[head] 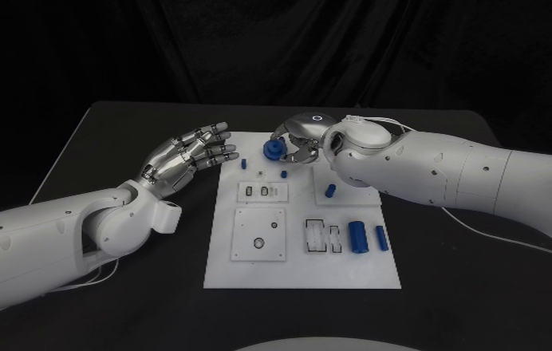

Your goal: Assemble the parts on the task board

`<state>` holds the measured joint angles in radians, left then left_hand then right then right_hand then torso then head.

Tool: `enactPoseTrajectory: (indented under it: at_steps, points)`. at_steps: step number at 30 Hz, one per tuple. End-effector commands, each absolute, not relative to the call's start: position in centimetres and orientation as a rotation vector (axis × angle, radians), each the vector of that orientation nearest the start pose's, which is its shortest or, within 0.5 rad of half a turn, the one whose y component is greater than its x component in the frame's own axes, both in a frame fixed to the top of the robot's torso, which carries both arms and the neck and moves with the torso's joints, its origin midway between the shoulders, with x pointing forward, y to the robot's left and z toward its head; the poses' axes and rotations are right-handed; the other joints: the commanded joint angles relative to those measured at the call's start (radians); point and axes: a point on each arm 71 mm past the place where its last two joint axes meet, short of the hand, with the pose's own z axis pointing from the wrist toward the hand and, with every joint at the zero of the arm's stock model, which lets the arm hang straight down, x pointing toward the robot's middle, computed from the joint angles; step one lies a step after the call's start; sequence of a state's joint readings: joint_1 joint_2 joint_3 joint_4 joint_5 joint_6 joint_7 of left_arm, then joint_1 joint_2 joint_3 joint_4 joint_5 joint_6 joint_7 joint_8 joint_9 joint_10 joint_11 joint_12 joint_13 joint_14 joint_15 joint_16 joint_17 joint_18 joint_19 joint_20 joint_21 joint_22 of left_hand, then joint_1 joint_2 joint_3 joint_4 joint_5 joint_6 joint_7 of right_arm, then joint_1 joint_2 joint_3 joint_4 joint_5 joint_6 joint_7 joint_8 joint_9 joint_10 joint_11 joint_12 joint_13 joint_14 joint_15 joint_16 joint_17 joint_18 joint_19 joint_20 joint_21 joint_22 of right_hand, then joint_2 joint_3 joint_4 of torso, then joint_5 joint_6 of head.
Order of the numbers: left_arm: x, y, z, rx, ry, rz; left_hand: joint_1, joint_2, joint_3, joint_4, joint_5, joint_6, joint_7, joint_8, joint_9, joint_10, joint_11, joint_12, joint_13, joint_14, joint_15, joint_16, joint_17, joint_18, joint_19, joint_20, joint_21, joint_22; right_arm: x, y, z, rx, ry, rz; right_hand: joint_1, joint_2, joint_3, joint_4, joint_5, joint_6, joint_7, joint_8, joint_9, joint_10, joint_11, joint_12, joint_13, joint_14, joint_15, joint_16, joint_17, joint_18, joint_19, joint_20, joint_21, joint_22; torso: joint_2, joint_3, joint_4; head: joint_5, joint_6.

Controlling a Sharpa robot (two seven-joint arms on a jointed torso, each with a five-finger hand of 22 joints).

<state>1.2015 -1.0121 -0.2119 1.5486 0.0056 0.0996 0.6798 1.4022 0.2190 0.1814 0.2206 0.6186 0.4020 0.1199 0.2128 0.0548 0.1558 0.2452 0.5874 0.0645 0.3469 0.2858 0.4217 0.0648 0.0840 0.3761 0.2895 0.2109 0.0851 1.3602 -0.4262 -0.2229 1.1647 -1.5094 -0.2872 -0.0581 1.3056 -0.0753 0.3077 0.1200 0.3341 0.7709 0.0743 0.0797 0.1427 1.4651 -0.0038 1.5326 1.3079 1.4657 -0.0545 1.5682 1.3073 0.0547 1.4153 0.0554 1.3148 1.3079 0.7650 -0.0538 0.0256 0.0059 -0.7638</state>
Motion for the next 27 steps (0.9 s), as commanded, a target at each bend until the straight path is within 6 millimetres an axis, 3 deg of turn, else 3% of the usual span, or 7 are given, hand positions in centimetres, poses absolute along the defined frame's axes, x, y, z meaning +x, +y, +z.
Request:
enactPoseTrajectory:
  at_steps: [1, 9, 27]
  points:
    - [44.4, 27.1, -20.7, -0.971, 1.305, -1.946, -0.010, 0.001, 0.006, 0.003, 0.002, -0.001, 0.008, -0.004, 0.000, -0.009, -0.001, -0.002, 0.000, -0.004, 0.003, 0.006, 0.001, -0.012, 0.006, 0.001, 0.004, -0.001, 53.9, -8.3, -18.0, -0.479, 1.627, 0.589, -0.005, 0.005, -0.004, 0.001, 0.001, 0.029, 0.005, 0.013, 0.008, 0.017, -0.003, -0.003, 0.177, 0.103, -0.006, -0.002, 0.260, 0.011, 0.002, -0.004, -0.006, 0.169, 0.000, -0.0002, 0.0001, 0.001, -0.001]
    - [44.4, 27.2, -20.7, -0.973, 1.307, -1.945, -0.010, 0.001, 0.006, 0.003, 0.002, -0.001, 0.008, -0.004, 0.000, -0.009, -0.001, -0.002, 0.000, -0.004, 0.003, 0.006, 0.001, -0.012, 0.006, 0.001, 0.004, -0.001, 53.9, -8.7, -18.1, -0.471, 1.632, 0.581, -0.001, 0.003, -0.006, -0.002, 0.004, 0.066, 0.021, 0.024, 0.014, 0.019, 0.009, -0.002, 0.179, 0.102, 0.002, -0.003, 0.258, 0.011, 0.002, 0.001, -0.008, 0.170, 0.000, -0.0001, 0.0000, 0.001, -0.003]
    - [44.3, 27.3, -20.9, -0.979, 1.311, -1.941, -0.012, 0.001, 0.010, 0.003, 0.001, -0.002, 0.008, -0.005, 0.000, -0.010, -0.001, -0.003, 0.000, -0.006, 0.003, 0.006, 0.001, -0.012, 0.005, 0.001, 0.004, -0.001, 54.0, -9.5, -18.3, -0.460, 1.641, 0.566, 0.004, -0.002, -0.010, -0.007, -0.011, 0.047, 0.037, 0.004, 0.009, 0.012, 0.023, -0.005, 0.173, 0.099, 0.014, -0.009, 0.253, 0.012, -0.002, 0.012, -0.019, 0.169, 0.000, 0.0002, -0.0005, 0.004, -0.008]
